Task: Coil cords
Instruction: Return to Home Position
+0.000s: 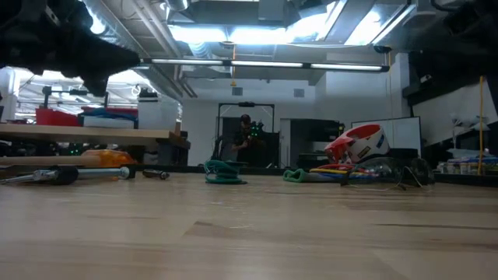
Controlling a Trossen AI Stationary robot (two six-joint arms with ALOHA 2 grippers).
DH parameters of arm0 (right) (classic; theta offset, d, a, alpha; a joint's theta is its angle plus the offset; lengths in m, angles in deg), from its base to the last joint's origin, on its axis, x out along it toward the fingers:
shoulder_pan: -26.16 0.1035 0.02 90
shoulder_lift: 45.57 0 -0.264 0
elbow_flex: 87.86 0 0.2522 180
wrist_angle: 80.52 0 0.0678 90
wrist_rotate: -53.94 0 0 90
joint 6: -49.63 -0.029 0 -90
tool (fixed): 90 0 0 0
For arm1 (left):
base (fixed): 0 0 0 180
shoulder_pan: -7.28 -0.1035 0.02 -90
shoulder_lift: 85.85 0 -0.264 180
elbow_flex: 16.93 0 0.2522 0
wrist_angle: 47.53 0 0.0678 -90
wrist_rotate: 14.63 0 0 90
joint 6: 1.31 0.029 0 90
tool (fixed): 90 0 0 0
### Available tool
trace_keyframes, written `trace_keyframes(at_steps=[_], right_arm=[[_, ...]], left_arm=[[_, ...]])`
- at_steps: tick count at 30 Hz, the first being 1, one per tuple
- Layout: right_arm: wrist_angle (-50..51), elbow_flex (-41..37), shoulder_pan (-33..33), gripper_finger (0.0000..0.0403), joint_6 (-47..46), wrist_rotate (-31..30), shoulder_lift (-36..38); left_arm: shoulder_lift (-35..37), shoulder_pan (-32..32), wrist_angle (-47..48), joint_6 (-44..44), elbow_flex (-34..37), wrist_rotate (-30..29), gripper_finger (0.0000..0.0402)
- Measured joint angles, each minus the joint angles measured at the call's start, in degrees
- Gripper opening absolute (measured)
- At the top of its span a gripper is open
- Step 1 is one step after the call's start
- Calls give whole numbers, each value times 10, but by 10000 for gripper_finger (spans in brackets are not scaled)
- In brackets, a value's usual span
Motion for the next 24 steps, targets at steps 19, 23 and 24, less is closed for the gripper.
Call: trace_keyframes(at_steps=[19,23,24], right_arm=[[-146,-81,0,150,-36,-208,-20],[-144,-81,0,150,-36,-271,-37],[-145,-81,0,150,-36,-273,-40]], left_arm=[[-2,1,123,-18,0,-12,35],[-2,0,166,-46,0,-38,35],[-2,0,178,-57,0,-42,35]])
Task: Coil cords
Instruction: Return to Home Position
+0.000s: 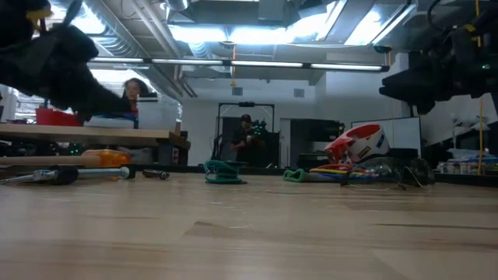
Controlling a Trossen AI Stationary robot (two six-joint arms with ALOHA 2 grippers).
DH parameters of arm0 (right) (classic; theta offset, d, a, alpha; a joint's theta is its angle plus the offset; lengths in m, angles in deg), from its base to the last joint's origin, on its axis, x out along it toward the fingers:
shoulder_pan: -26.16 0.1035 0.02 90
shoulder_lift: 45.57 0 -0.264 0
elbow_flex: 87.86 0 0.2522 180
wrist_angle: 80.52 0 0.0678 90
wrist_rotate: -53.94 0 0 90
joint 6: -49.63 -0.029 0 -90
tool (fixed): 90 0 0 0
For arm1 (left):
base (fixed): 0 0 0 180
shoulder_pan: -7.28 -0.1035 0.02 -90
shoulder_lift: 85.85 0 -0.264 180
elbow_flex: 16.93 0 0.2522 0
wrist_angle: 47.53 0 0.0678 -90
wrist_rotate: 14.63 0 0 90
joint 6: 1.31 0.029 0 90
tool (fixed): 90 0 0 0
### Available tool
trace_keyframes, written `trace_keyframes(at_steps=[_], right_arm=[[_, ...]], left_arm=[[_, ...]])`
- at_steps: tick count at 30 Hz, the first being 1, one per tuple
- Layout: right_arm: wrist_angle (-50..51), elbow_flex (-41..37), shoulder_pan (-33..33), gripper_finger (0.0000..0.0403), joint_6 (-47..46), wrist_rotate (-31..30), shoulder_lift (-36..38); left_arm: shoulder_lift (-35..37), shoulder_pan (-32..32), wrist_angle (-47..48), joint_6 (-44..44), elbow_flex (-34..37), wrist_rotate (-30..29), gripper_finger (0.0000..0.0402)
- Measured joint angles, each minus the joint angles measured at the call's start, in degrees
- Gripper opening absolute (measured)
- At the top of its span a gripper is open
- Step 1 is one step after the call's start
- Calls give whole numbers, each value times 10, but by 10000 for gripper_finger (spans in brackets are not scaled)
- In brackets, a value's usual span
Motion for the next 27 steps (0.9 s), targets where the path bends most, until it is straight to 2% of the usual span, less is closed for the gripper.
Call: trace_keyframes(at_steps=[5,22,27], right_arm=[[2,0,0,150,0,13,-4],[3,-1,0,150,0,31,-4],[3,-2,38,150,0,24,16]], left_arm=[[-1,0,74,-26,0,-2,35],[-6,0,73,-24,0,-1,35],[1,0,73,-24,0,-1,35]])
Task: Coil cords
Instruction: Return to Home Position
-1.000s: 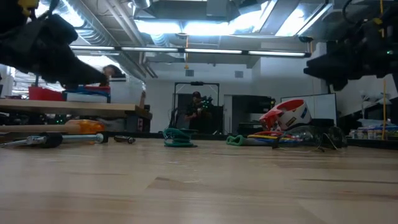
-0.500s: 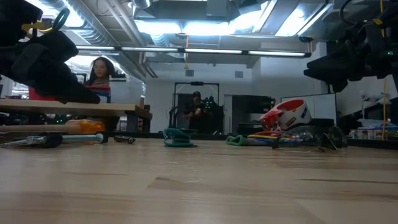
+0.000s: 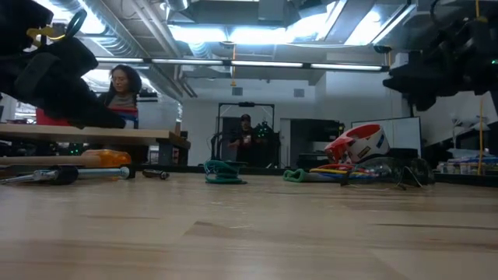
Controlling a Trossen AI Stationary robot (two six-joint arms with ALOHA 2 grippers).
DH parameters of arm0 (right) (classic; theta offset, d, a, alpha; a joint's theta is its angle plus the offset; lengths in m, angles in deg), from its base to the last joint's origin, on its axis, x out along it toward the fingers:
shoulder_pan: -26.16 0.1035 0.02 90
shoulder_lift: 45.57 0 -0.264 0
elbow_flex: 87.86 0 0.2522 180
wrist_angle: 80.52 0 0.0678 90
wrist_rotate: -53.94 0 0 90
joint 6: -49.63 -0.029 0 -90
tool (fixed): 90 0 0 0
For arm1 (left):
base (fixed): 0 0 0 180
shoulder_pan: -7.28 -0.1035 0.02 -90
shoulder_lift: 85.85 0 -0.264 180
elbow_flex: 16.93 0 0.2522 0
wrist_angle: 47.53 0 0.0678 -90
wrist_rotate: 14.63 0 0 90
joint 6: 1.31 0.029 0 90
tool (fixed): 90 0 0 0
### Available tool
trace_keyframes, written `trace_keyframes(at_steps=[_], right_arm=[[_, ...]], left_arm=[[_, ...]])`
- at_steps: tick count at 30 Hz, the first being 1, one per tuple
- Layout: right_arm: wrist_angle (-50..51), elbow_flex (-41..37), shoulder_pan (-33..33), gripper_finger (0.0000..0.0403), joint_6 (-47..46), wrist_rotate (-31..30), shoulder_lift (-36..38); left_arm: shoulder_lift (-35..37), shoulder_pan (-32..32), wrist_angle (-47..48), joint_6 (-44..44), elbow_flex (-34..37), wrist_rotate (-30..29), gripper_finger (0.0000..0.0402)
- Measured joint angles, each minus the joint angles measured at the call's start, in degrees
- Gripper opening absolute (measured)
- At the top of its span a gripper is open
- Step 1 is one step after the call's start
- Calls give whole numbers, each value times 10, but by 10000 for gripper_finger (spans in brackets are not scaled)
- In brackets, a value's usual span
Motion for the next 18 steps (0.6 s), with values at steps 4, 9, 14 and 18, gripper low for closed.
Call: trace_keyframes(at_steps=[4,9,14,18], right_arm=[[0,0,45,150,0,8,28],[-2,0,90,150,0,16,26],[0,0,116,150,0,16,26],[1,0,116,150,0,16,27]], left_arm=[[26,0,0,3,0,0,35],[77,0,0,-2,0,0,35],[139,0,0,3,0,0,35],[183,0,0,-2,0,0,35]])
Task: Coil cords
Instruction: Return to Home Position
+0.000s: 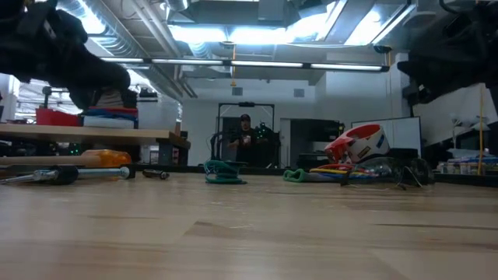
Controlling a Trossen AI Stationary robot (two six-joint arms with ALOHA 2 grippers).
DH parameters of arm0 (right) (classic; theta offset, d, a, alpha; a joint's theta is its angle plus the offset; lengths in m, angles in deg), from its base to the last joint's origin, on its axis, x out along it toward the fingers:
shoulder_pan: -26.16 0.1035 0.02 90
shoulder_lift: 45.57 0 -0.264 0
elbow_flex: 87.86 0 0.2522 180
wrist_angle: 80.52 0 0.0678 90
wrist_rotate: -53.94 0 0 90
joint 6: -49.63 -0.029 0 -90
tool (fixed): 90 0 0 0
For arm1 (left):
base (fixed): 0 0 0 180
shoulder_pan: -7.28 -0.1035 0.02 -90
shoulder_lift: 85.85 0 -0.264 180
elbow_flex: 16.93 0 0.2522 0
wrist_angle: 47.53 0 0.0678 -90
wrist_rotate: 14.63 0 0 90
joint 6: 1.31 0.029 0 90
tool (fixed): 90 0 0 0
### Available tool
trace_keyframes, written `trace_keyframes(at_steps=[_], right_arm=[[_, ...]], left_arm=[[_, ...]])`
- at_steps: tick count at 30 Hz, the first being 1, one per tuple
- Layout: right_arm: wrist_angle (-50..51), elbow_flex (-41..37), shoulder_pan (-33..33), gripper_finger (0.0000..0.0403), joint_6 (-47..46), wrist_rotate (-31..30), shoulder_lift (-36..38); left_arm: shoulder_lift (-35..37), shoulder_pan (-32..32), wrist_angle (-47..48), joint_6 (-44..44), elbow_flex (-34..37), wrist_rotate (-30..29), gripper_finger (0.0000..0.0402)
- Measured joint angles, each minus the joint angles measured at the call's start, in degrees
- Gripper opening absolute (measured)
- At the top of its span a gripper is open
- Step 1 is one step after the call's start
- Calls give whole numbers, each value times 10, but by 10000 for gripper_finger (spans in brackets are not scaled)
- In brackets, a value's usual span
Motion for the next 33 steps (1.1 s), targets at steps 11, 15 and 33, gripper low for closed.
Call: trace_keyframes(at_steps=[11,15,33], right_arm=[[1,0,0,150,0,0,0],[2,0,0,150,0,0,0],[3,0,0,150,0,0,0]], left_arm=[[81,0,0,3,0,0,35],[86,0,-1,5,0,0,35],[86,-51,-1,3,0,0,35]])
